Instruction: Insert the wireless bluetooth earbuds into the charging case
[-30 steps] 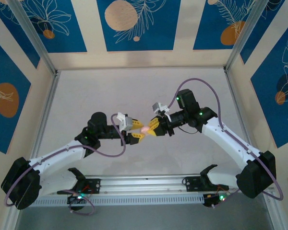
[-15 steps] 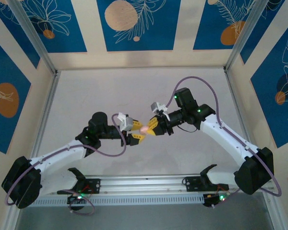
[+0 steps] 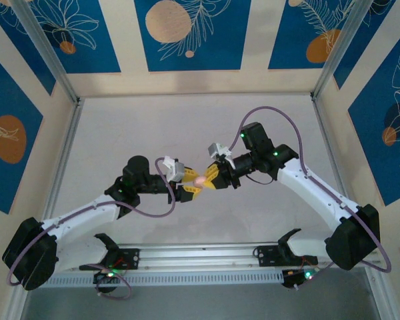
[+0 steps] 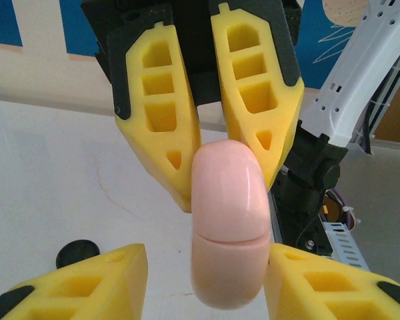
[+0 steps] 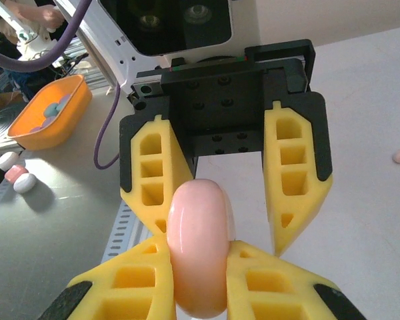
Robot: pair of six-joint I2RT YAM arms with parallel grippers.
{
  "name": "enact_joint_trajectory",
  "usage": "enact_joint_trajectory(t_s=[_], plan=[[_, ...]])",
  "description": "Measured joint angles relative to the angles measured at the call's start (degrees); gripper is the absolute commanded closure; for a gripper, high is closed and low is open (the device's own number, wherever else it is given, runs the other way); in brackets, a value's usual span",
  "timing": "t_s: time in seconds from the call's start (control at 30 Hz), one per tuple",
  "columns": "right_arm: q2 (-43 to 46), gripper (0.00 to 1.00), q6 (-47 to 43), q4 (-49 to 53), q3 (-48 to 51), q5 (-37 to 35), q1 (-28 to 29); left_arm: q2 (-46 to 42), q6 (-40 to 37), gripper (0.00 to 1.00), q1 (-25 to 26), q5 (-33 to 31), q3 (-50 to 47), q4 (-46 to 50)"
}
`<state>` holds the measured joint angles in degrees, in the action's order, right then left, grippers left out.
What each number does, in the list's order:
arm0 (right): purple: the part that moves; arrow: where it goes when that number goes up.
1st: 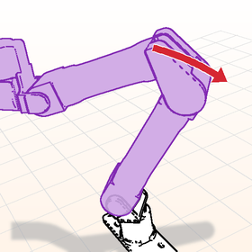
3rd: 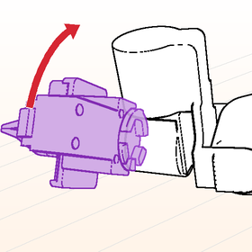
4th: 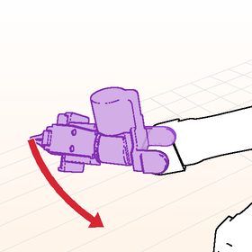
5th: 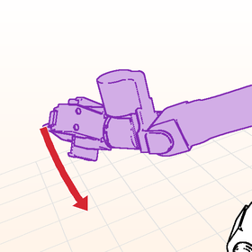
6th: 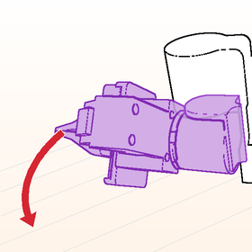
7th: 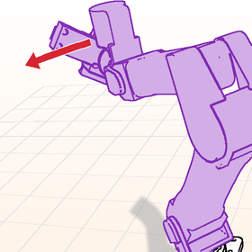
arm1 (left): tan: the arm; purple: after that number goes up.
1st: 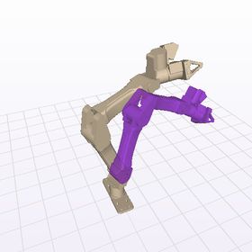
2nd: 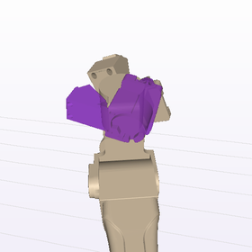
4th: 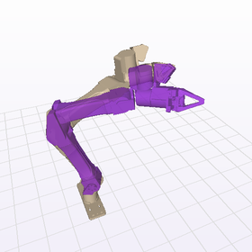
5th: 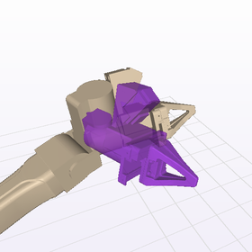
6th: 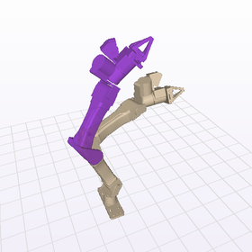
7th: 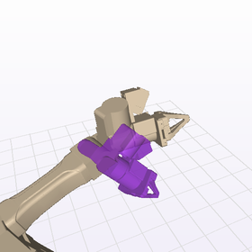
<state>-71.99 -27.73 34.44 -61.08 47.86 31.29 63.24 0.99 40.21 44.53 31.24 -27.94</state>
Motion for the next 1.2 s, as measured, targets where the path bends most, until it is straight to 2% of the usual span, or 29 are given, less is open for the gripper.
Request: enact_joint_trajectory(t_s=[0.2,0.4,0.53,0.7,0.83,1.2], plan=[[0.0,0.84,0.0,0.4,0.0,-0.9,0.1,0.0,0.0,0.69,-0.1,0.0,0.0,0.1],[0.0,0.62,0.9,-0.5,0.0,-2.5,0.1,-0.1,-0.4,0.73,-0.1,-0.1,0.0,0.6],[1.0,0.55,4.9,-5.1,0.7,-4.0,-0.9,-0.1,-0.9,0.74,-0.1,-0.2,0.0,1.5],[3.0,0.54,11.2,-11.4,3.1,-6.0,-4.2,-0.1,-1.1,0.75,-0.1,-0.2,0.0,2.1],[3.0,0.54,13.4,-13.3,3.3,-5.9,-5.7,-0.1,-1.2,0.81,-0.2,-0.6,-0.1,2.3],[8.0,0.48,15.0,-16.3,9.5,1.4,-5.7,-2.7,0.3,0.86,-0.3,-2.8,-3.0,-1.7]])
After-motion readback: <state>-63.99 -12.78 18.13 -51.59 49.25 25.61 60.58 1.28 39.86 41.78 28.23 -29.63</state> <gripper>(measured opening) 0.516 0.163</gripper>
